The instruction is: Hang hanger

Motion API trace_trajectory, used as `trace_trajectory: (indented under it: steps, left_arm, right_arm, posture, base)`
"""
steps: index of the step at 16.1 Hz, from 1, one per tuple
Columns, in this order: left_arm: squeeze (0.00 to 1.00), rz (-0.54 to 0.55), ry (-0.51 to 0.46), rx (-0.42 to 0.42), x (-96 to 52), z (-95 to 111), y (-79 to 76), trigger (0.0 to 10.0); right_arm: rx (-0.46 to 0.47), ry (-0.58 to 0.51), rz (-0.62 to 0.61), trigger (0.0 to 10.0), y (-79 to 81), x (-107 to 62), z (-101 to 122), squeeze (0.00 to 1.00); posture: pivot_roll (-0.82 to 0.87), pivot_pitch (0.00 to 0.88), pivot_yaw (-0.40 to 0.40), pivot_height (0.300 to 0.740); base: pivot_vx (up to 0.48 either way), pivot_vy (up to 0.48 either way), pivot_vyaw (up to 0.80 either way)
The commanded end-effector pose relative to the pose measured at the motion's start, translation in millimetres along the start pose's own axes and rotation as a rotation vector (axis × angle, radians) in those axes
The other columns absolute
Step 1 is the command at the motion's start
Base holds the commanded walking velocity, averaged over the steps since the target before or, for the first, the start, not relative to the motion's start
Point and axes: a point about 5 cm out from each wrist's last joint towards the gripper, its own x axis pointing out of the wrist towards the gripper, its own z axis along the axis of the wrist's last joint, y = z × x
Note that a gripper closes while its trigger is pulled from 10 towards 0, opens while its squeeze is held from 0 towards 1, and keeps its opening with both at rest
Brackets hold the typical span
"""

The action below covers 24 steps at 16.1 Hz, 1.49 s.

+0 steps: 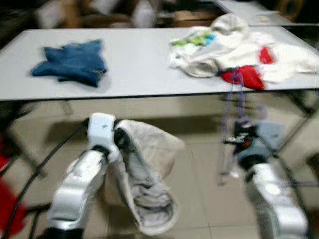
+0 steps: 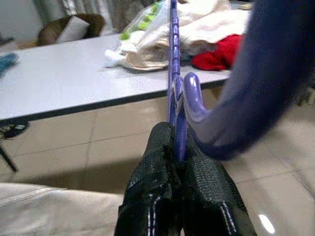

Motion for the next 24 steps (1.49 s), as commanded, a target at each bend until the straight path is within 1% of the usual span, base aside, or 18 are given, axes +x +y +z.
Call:
trace_trajectory:
  steps: [1,3,6,7,8,9,11,12,13,15,18,20,24]
  left_arm:
    - [0.0,-0.018,-0.064,0.009,1.9,14,-4.7,10.0]
    - [0.0,-0.018,-0.063,0.013,2.1,14,-4.1,10.0]
    - [0.0,-0.008,-0.058,0.016,-1.3,11,-2.9,10.0]
    - [0.0,0.0,-0.057,0.016,-2.9,10,-1.6,10.0]
    - [0.0,0.008,-0.059,0.018,-4.4,10,-0.1,10.0]
    - [0.0,0.022,-0.073,0.017,-6.3,12,1.7,10.0]
    - [0.0,0.03,-0.127,-0.016,-9.4,18,3.0,10.0]
    - [0.0,0.021,-0.16,-0.04,-11.3,24,1.5,10.0]
    - [0.0,0.006,-0.191,-0.035,-12.2,29,-1.3,10.0]
    - [0.0,0.007,-0.214,-0.012,-10.9,31,-3.4,10.0]
    - [0.0,-0.014,-0.22,-0.022,-5.2,29,-7.8,10.0]
    - [0.0,-0.02,-0.217,-0.002,-0.2,30,-6.4,10.0]
    - [0.0,-0.018,-0.235,-0.008,4.3,33,-3.3,10.0]
  right_arm:
    - [-0.014,-0.03,-0.004,10.0,-5.0,-0.5,6,0.0]
    - [-0.009,0.002,0.039,10.0,-0.8,0.7,6,0.0]
    - [-0.053,0.052,0.092,10.0,3.8,2.5,3,0.0]
    - [-0.074,0.048,0.106,10.0,6.2,3.2,3,0.0]
    - [-0.115,0.034,0.115,10.0,9.6,5.1,6,0.0]
    - [-0.138,0.017,0.148,10.0,14.6,6.7,10,0.0]
    - [-0.125,-0.026,0.195,10.0,19.7,6.8,16,0.0]
    - [-0.093,-0.043,0.205,10.0,19.4,6.5,18,0.0]
    - [-0.068,-0.054,0.215,10.0,18.4,6.4,18,0.0]
    - [-0.044,-0.053,0.237,10.0,18.7,6.9,19,0.0]
    - [-0.058,-0.07,0.215,10.0,10.4,11.4,20,0.0]
    - [-0.045,-0.071,0.195,10.0,8.6,14.8,19,0.0]
    - [-0.05,-0.066,0.19,10.0,7.0,16.7,17,0.0]
  posture:
    - [-0.07,0.025,0.011,0.74]
    - [-0.07,0.024,0.011,0.74]
    - [-0.05,0.018,-0.003,0.74]
    - [-0.05,0.014,-0.006,0.74]
    - [-0.05,0.012,-0.007,0.74]
    - [-0.05,0.01,-0.009,0.74]
    - [-0.03,0.0,-0.016,0.74]
    - [-0.03,0.0,-0.017,0.74]
    - [-0.02,0.0,-0.019,0.74]
    - [-0.02,0.0,-0.02,0.74]
    - [-0.02,0.0,-0.018,0.74]
    - [-0.02,0.0,-0.014,0.74]
    - [-0.02,0.0,-0.012,0.74]
  base:
    - [0.0,0.48,0.0]
    - [0.0,0.48,0.0]
    - [0.0,0.48,0.0]
    - [0.0,0.48,0.0]
    - [0.0,0.48,0.0]
    - [0.0,0.48,0.0]
    - [0.0,0.409,0.0]
    - [0.0,0.0,0.0]
    - [0.0,0.0,0.0]
    - [0.0,0.0,0.0]
    - [0.2,0.0,0.0]
    - [0.321,0.0,0.0]
    - [0.331,0.0,0.0]
